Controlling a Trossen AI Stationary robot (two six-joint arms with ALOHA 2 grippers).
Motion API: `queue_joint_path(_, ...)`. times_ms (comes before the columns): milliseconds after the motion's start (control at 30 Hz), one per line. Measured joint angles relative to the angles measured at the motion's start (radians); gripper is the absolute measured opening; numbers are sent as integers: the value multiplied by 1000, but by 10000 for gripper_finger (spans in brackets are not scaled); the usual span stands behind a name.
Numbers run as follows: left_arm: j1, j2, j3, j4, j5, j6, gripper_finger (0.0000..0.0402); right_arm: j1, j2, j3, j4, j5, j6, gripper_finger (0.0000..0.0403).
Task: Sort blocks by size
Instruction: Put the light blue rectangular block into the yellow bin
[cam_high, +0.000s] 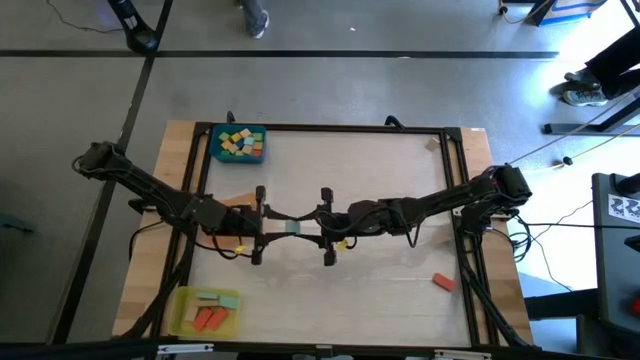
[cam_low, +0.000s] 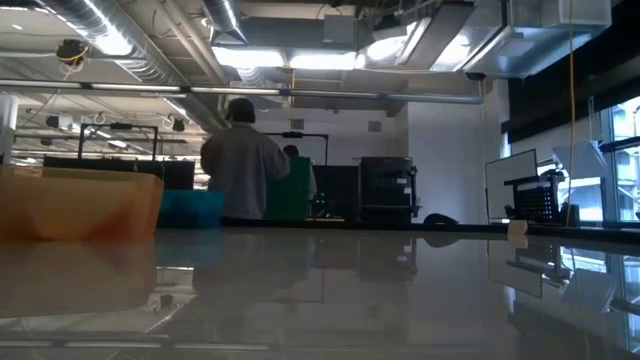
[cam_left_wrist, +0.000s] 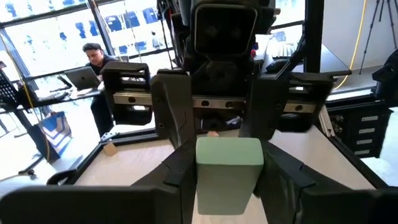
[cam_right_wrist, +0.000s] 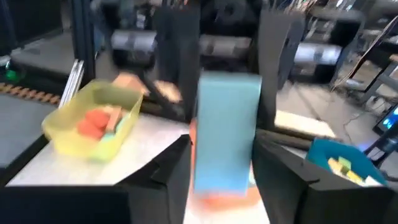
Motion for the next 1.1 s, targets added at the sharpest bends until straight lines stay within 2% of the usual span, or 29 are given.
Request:
queue_joint_path(267,-53,-129,1,-198,-39,-72,121,4,-88,-1,-255,-53,85,217)
queue_joint_path(433,-109,-213,1,-435,-37,-192,121,3,-128,-1,-422,-127,196,228)
queue_joint_path(567,-166,-237,41,-672,-21,-346,123,3,-129,-1,-545,-143,277,227)
queue_joint_path(767,-293,-198,152,-977,-10,-581,120,3,-124,-2,-664,-142,363,227)
queue_joint_path(933,-397,-129,210,-1076,37,-764,120,3,-124,-2,-674,-142,369,227)
queue_joint_path(1100,-487,-45,214,-1120,163,-1050,119,3,-124,-2,-681,-142,368,227)
